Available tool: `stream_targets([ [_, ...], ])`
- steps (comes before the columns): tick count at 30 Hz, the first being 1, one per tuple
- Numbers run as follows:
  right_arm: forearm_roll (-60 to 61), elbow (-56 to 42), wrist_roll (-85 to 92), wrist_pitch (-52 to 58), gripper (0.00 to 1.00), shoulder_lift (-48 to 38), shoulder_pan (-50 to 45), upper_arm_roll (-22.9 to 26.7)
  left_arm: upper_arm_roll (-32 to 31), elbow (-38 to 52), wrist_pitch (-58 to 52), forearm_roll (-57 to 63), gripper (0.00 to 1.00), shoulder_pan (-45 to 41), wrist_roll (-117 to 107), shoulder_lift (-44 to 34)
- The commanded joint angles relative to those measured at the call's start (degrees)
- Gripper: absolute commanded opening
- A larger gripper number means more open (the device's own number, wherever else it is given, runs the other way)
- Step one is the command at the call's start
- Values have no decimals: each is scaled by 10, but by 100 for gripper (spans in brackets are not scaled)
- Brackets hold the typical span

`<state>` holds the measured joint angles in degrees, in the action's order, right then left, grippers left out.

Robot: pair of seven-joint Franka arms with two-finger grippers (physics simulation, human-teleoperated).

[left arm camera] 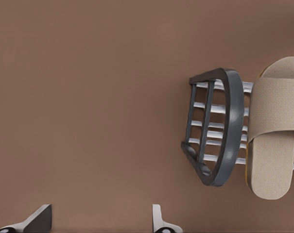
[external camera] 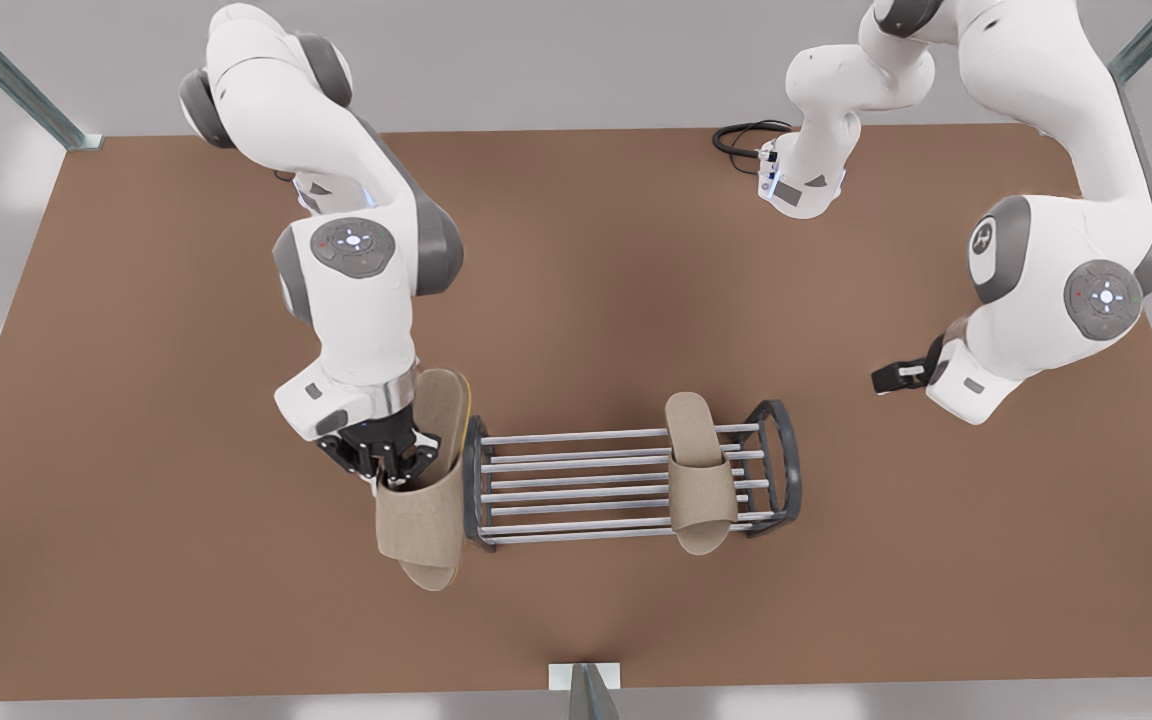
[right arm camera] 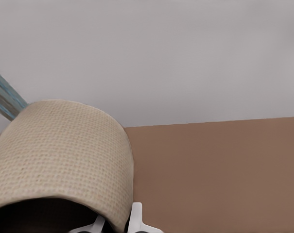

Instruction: Place the right shoe on the shoe rack with the right arm, and place the left shoe on the shoe rack with the left arm

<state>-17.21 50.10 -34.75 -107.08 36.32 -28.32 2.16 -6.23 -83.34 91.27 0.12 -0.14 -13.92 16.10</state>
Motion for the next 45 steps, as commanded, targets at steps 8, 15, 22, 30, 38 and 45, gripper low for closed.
stream_targets([
  [8, -5, -3, -296, -54, 21, 12, -48, 8, 1, 4, 3, 9, 100, -2, 86, 15],
  [15, -3, 0, -303, -190, 21, 58, -69, 3, 1, 3, 3, 22, 100, 1, 86, 15],
  [22, -1, 5, -209, -205, 21, 84, -91, -5, -3, 3, -73, 3, 100, 5, 95, 12],
  [30, 0, 91, -156, -203, 21, 81, -97, -10, -2, 3, -80, 7, 100, -3, 86, 16],
  [38, -6, 170, -167, -251, 21, 68, -105, -9, -3, 0, -80, 8, 100, -6, 86, 16],
  [45, -7, 197, -173, -266, 100, 60, -114, -8, -3, -1, -81, 8, 100, -7, 85, 16],
])
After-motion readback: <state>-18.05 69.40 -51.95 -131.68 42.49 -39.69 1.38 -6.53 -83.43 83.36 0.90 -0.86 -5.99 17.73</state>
